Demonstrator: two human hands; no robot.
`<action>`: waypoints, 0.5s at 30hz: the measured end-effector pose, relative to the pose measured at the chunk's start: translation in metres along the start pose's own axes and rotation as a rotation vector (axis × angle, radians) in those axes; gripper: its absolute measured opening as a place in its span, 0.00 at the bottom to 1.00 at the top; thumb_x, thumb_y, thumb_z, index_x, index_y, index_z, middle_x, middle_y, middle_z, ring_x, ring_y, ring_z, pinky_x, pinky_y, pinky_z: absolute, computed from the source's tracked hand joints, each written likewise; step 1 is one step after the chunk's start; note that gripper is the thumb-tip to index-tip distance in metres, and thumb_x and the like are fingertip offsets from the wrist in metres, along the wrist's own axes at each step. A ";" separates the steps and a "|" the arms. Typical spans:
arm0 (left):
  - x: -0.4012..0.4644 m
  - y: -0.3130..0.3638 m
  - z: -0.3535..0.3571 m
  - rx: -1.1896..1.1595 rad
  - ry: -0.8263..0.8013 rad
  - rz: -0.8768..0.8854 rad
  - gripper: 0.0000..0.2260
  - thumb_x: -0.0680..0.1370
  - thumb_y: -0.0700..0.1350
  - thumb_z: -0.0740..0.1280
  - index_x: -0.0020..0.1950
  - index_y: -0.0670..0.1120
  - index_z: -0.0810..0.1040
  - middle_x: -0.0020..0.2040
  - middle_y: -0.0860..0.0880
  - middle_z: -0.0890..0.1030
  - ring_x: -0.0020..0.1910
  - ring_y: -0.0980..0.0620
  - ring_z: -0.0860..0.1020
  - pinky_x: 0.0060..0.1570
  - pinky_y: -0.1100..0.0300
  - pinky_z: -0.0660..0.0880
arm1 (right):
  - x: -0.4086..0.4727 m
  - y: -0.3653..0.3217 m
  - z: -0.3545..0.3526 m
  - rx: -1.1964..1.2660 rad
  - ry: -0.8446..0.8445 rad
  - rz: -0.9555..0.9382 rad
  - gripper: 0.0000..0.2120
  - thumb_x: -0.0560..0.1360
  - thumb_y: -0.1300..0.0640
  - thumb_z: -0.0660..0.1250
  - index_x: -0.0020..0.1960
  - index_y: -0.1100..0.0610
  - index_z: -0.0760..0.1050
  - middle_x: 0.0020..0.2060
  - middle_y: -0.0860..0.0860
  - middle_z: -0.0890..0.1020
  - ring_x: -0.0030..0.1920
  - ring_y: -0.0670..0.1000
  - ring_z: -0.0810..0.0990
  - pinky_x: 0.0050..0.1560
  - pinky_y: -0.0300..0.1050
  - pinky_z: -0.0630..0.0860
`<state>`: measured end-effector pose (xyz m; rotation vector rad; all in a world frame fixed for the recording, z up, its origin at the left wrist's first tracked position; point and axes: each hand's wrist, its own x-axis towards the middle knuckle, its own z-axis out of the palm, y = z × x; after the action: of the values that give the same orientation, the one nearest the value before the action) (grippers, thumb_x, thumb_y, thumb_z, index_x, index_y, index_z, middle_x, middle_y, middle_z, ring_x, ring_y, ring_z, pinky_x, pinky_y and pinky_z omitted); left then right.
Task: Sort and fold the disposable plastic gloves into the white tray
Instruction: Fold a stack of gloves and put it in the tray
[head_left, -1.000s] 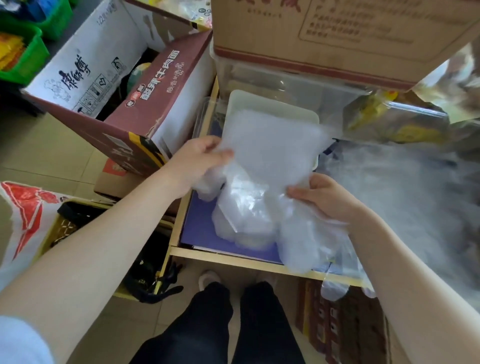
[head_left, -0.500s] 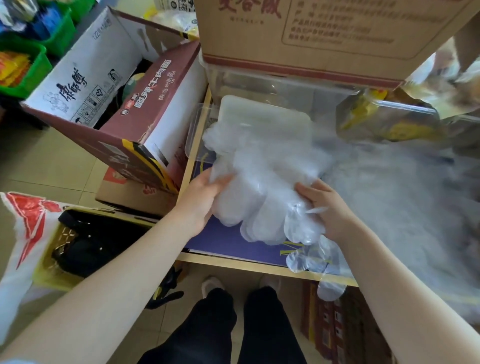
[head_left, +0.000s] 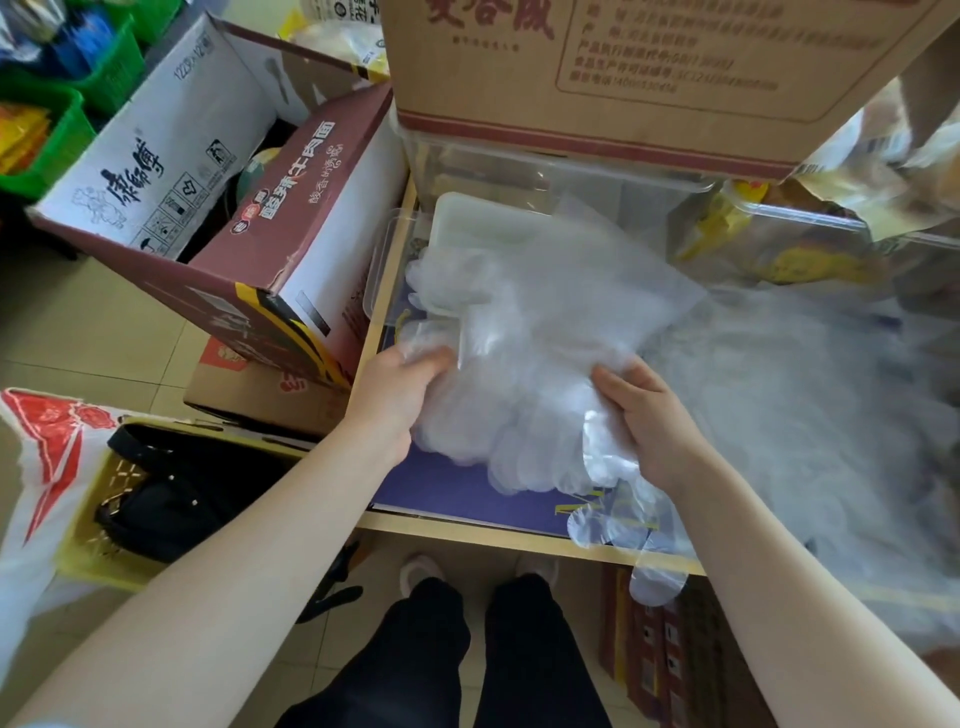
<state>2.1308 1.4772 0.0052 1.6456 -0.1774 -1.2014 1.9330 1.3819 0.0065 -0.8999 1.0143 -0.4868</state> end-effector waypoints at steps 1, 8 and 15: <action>0.000 -0.002 -0.001 -0.047 -0.006 0.002 0.06 0.75 0.45 0.69 0.51 0.47 0.82 0.46 0.48 0.85 0.48 0.48 0.82 0.51 0.50 0.78 | -0.001 -0.002 0.000 0.057 0.014 0.011 0.09 0.79 0.64 0.57 0.49 0.57 0.76 0.35 0.49 0.84 0.33 0.46 0.82 0.34 0.37 0.78; 0.003 0.013 -0.001 -0.281 -0.234 0.002 0.09 0.80 0.40 0.60 0.56 0.43 0.77 0.48 0.47 0.84 0.47 0.51 0.83 0.45 0.58 0.80 | -0.019 -0.025 -0.001 -0.097 -0.188 -0.096 0.09 0.58 0.38 0.76 0.32 0.41 0.83 0.32 0.37 0.83 0.35 0.34 0.80 0.39 0.28 0.75; -0.004 0.029 -0.001 -0.360 -0.254 -0.060 0.14 0.82 0.46 0.53 0.49 0.45 0.77 0.38 0.49 0.83 0.39 0.52 0.81 0.36 0.63 0.76 | -0.024 -0.049 -0.007 -0.167 -0.296 -0.092 0.19 0.69 0.54 0.55 0.37 0.57 0.84 0.39 0.54 0.85 0.41 0.51 0.81 0.45 0.40 0.76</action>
<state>2.1418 1.4668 0.0305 1.1931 -0.0646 -1.3971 1.9177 1.3690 0.0579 -1.1350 0.7526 -0.3358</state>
